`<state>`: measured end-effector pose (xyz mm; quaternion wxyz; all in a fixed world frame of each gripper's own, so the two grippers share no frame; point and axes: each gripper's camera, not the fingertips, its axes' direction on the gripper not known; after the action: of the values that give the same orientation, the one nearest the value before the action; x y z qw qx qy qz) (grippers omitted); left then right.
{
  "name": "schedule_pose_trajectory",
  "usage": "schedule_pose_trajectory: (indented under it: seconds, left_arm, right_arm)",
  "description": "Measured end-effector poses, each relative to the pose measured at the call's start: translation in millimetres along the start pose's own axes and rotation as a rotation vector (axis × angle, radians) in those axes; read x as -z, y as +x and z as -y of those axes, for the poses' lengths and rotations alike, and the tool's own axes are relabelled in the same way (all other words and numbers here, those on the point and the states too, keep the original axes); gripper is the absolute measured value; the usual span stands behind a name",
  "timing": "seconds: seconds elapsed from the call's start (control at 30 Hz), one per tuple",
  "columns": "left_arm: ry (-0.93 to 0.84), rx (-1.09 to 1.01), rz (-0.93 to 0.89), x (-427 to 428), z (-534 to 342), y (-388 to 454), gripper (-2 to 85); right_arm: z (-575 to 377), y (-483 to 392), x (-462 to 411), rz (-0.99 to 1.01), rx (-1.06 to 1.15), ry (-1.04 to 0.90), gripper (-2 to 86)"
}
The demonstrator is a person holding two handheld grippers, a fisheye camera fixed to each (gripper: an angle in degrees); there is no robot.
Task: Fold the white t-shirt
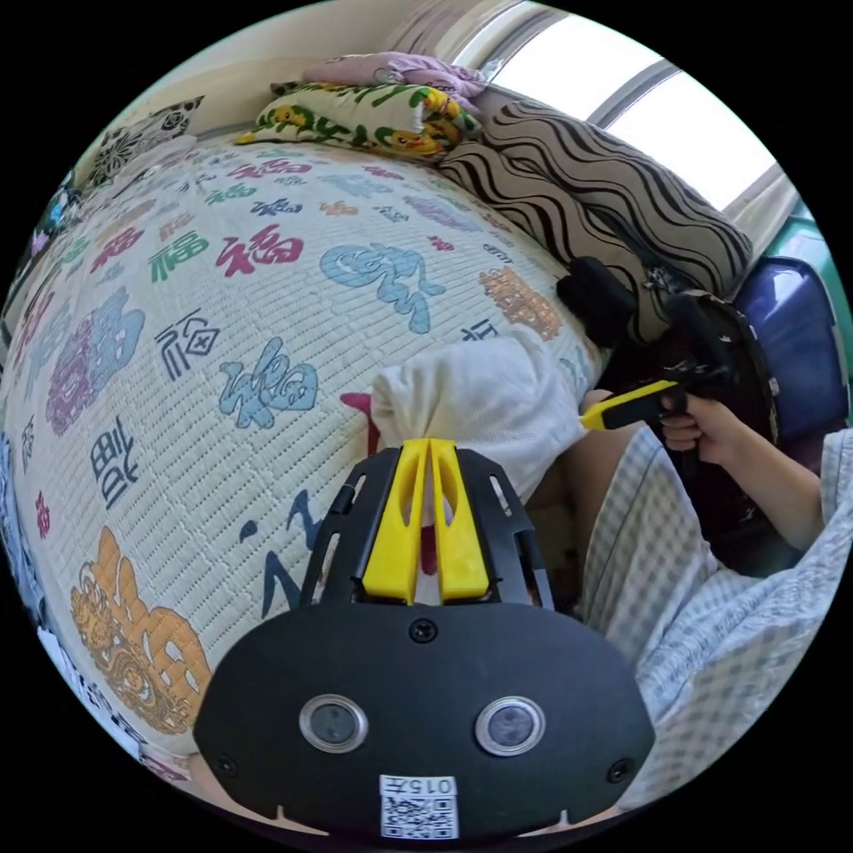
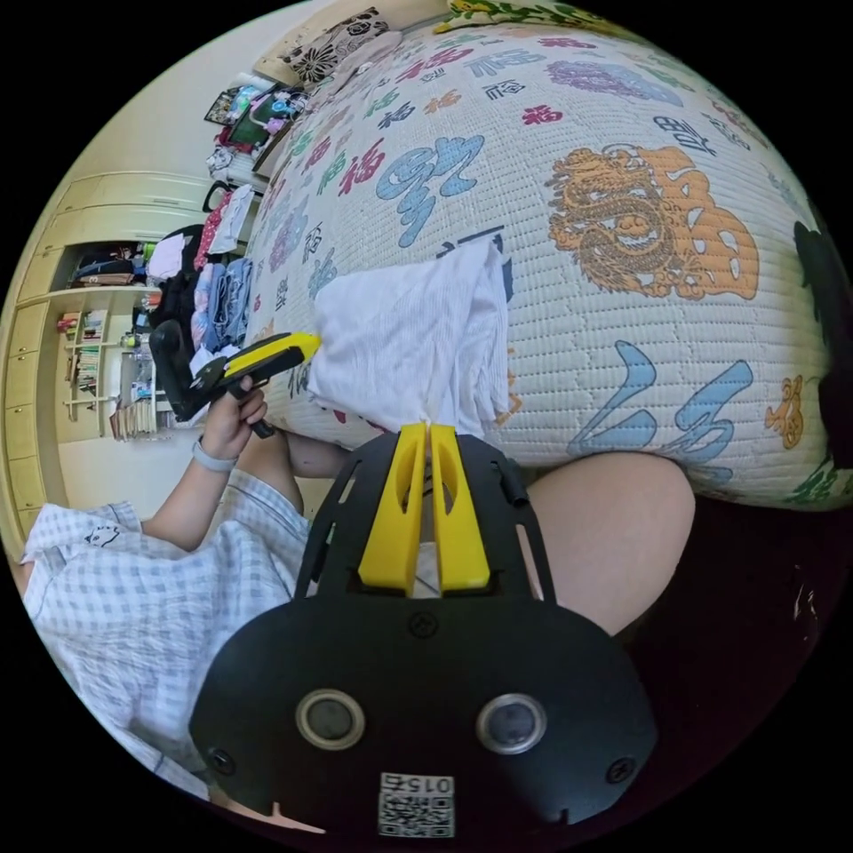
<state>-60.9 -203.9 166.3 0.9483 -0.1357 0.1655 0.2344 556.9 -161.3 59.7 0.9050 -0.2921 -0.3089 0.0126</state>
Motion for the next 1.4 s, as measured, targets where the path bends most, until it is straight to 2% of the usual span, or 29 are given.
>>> schedule_pose_trajectory:
  seconds: [0.1, 0.3, 0.4, 0.47, 0.6, 0.77, 0.87, 0.97, 1.13, 1.27, 1.4]
  left_arm:
    - [-0.017, 0.019, 0.037, -6.4, -1.3, 0.1, -0.9]
    - [-0.023, -0.008, 0.038, -9.2, 5.3, 10.6, -0.9]
    - [0.023, -0.003, 0.005, 5.1, 2.7, 10.9, -0.9]
    - [0.080, 0.001, 0.010, 22.6, -0.8, 12.9, -0.8]
    - [0.130, -0.062, -0.019, 36.2, 6.3, 24.1, -0.8]
    - [0.061, -0.192, -0.119, 9.0, 32.4, 41.5, -0.8]
    - [0.014, -0.180, -0.114, -7.2, 38.3, 36.1, -0.8]
    - [-0.017, -0.142, -0.075, -16.8, 40.3, 24.1, -0.9]
    - [-0.026, -0.192, 0.006, -25.4, 45.9, 28.8, -0.9]
    - [0.065, -0.171, -0.056, 1.1, 43.9, 23.9, -0.9]
    - [0.113, -0.112, -0.118, 16.6, 39.4, 13.6, -0.9]
  right_arm:
    - [-4.0, 0.4, -2.6, -0.075, -0.038, 0.009, -0.3]
    - [-8.9, 1.3, 0.0, -0.029, -0.051, 0.001, 0.0]
    - [-12.4, -3.2, 15.2, -0.122, -0.068, 0.014, 0.0]
    - [-12.4, -14.8, 31.5, -0.193, -0.039, 0.052, 0.0]
    - [2.3, -43.8, 43.4, -0.184, 0.065, 0.110, 0.1]
    - [34.7, -67.2, 22.6, -0.153, 0.125, 0.053, 0.0]
    - [33.2, -60.7, 8.6, -0.251, 0.087, -0.035, -0.3]
    - [20.5, -46.4, 9.6, -0.262, 0.025, -0.055, -0.5]
    - [6.2, -37.0, 22.0, -0.248, -0.001, -0.011, -0.6]
    - [-13.1, -39.0, 50.8, -0.198, 0.022, 0.110, -0.6]
    - [-30.2, -26.8, 61.0, -0.183, 0.039, 0.130, -0.5]
